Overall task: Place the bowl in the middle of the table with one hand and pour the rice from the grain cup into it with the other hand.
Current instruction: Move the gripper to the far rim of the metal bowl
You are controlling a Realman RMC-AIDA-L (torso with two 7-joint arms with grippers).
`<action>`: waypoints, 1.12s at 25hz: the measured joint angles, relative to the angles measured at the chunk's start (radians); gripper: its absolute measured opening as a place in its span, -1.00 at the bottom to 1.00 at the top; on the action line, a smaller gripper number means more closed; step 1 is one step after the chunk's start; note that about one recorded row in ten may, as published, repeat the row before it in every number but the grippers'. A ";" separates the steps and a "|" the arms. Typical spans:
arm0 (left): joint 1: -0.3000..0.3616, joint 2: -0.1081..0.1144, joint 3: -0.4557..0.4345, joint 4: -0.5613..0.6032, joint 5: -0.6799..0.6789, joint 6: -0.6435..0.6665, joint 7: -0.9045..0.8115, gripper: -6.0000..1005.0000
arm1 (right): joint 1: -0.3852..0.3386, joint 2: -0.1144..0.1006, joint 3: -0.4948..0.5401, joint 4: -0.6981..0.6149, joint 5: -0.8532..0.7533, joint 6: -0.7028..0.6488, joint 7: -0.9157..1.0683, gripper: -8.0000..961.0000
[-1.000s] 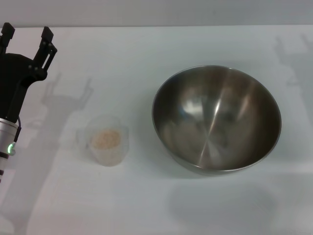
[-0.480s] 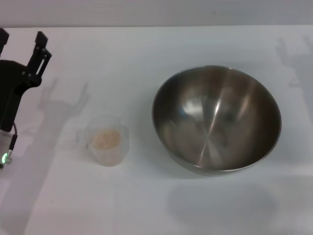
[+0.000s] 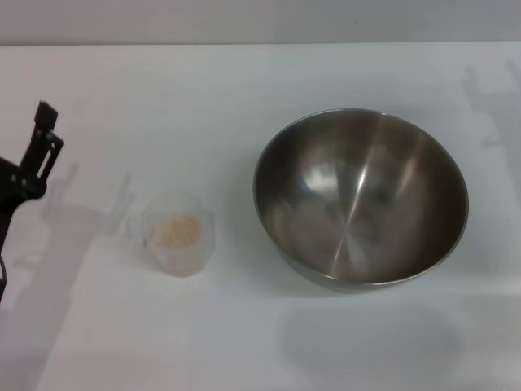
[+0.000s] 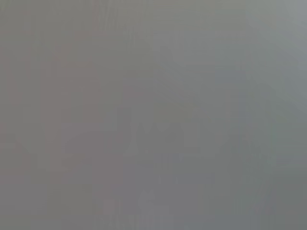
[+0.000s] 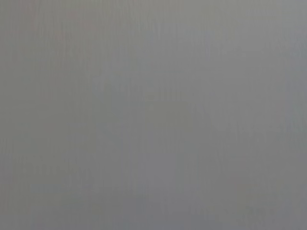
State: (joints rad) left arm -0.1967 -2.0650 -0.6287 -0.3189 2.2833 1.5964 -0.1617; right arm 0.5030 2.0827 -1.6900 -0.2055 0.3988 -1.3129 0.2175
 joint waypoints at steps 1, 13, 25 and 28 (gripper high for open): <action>0.020 -0.001 0.010 0.006 0.004 0.001 0.004 0.63 | 0.000 0.000 0.000 0.000 0.000 0.000 0.000 0.50; -0.009 -0.008 0.025 0.008 -0.005 -0.010 0.043 0.63 | 0.010 -0.005 -0.021 -0.048 -0.076 0.060 -0.048 0.49; -0.133 -0.008 -0.059 0.020 -0.006 -0.084 0.047 0.62 | -0.281 -0.002 -0.047 -1.040 -0.316 1.134 -0.043 0.47; -0.145 -0.008 -0.091 0.022 -0.006 -0.116 0.047 0.62 | -0.295 -0.003 -0.057 -1.250 -0.314 1.488 -0.070 0.47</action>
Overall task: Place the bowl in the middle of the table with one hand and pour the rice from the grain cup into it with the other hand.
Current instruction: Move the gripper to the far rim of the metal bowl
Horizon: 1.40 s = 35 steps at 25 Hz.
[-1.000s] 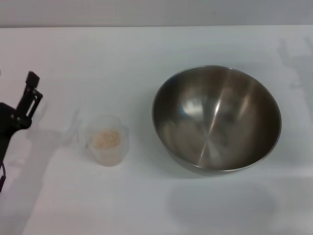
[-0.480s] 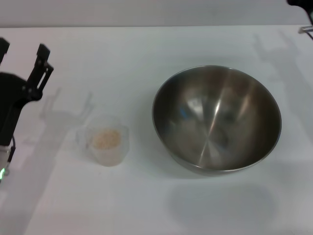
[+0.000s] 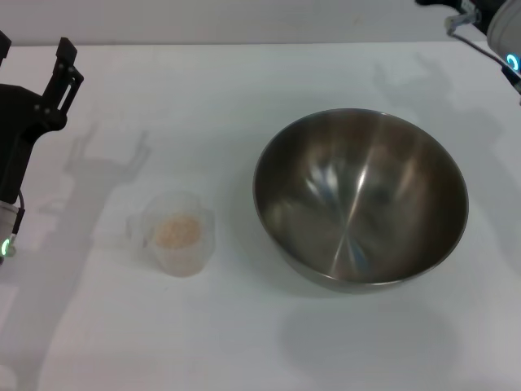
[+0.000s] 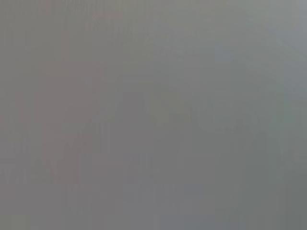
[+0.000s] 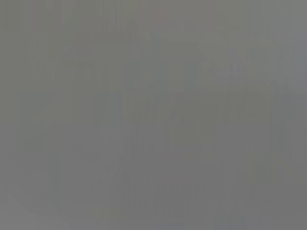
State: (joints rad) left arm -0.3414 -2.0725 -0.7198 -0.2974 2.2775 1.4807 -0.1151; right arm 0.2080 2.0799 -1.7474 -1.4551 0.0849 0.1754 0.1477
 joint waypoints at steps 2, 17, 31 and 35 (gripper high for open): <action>-0.007 0.000 -0.010 0.003 0.000 -0.011 0.000 0.62 | 0.016 -0.003 0.004 -0.107 0.022 0.221 -0.040 0.47; -0.034 -0.001 -0.140 0.017 0.000 -0.066 -0.009 0.61 | 0.359 -0.006 0.467 -0.182 0.351 1.363 -0.481 0.45; -0.036 -0.001 -0.154 0.017 0.000 -0.067 -0.011 0.60 | 0.461 -0.017 0.622 0.122 0.354 1.405 -0.731 0.43; -0.036 -0.001 -0.155 0.017 0.000 -0.068 -0.011 0.60 | 0.474 -0.017 0.622 0.192 0.354 1.375 -0.760 0.43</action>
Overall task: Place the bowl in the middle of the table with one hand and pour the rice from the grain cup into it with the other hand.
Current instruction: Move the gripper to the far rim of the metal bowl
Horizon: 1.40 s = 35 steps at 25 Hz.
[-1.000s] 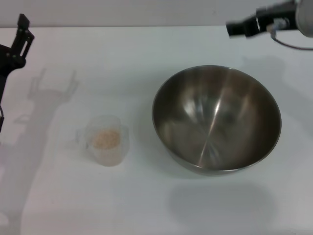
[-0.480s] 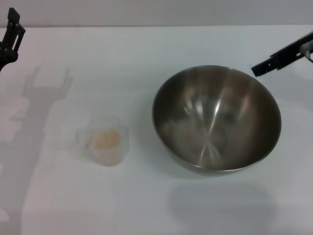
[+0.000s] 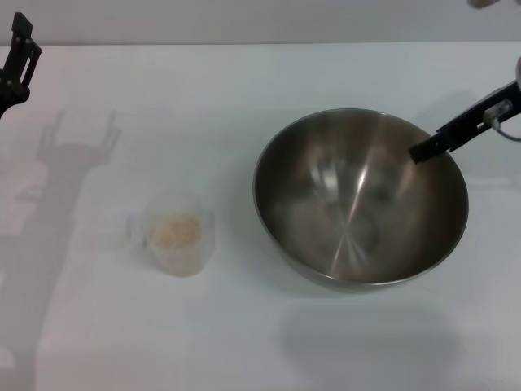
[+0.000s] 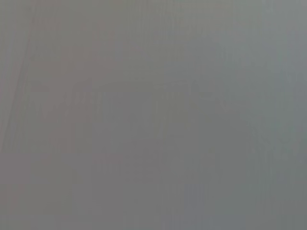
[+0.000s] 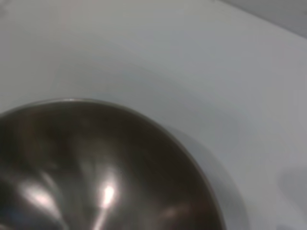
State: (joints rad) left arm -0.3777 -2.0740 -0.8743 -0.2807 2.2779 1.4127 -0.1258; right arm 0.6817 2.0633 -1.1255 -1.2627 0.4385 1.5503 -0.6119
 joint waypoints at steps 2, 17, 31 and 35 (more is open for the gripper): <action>0.000 0.000 0.000 0.000 0.000 0.000 0.000 0.60 | 0.005 0.000 0.000 0.027 0.000 -0.014 -0.013 0.42; 0.003 0.000 -0.002 0.007 0.000 -0.013 -0.002 0.59 | 0.047 0.000 0.009 0.143 0.001 -0.041 -0.025 -0.23; 0.002 -0.001 -0.002 0.002 0.000 -0.019 -0.002 0.58 | 0.033 0.001 0.054 0.107 0.043 -0.038 -0.058 -0.89; 0.000 -0.002 -0.002 -0.001 0.000 -0.019 -0.002 0.58 | 0.023 -0.005 0.086 0.081 0.094 -0.027 -0.100 -0.92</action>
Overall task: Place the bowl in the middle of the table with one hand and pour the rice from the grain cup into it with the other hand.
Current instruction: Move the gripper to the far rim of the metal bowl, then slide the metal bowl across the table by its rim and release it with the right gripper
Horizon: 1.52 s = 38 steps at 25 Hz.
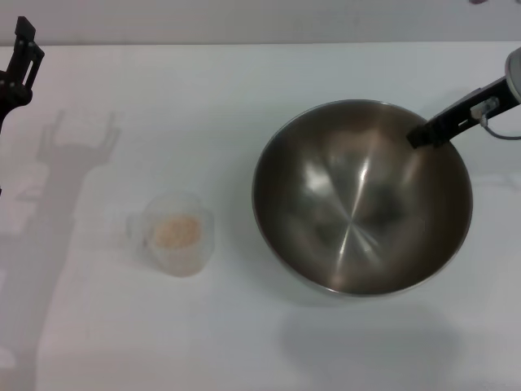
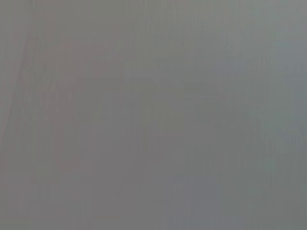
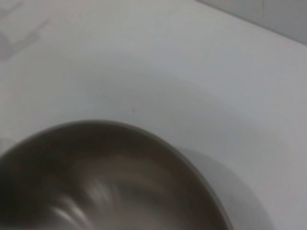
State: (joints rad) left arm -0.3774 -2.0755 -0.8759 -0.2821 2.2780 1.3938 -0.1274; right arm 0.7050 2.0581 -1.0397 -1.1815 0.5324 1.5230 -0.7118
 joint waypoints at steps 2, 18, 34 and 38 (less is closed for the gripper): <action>0.000 0.000 0.000 0.000 0.000 0.000 0.000 0.58 | -0.007 -0.001 0.016 -0.017 0.026 0.010 -0.022 -0.94; 0.016 0.000 -0.026 0.008 0.000 -0.001 0.000 0.57 | -0.066 -0.007 0.073 -0.075 0.214 0.134 -0.178 -0.95; 0.030 0.000 -0.022 -0.003 0.000 -0.001 0.000 0.56 | 0.008 0.015 0.011 0.142 0.242 0.127 -0.249 -0.94; 0.029 0.000 -0.019 -0.003 0.000 -0.001 0.000 0.56 | 0.033 0.015 -0.019 0.195 0.237 0.103 -0.250 -0.95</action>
State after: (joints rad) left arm -0.3481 -2.0755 -0.8948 -0.2854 2.2784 1.3927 -0.1274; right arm 0.7376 2.0727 -1.0582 -0.9866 0.7696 1.6258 -0.9615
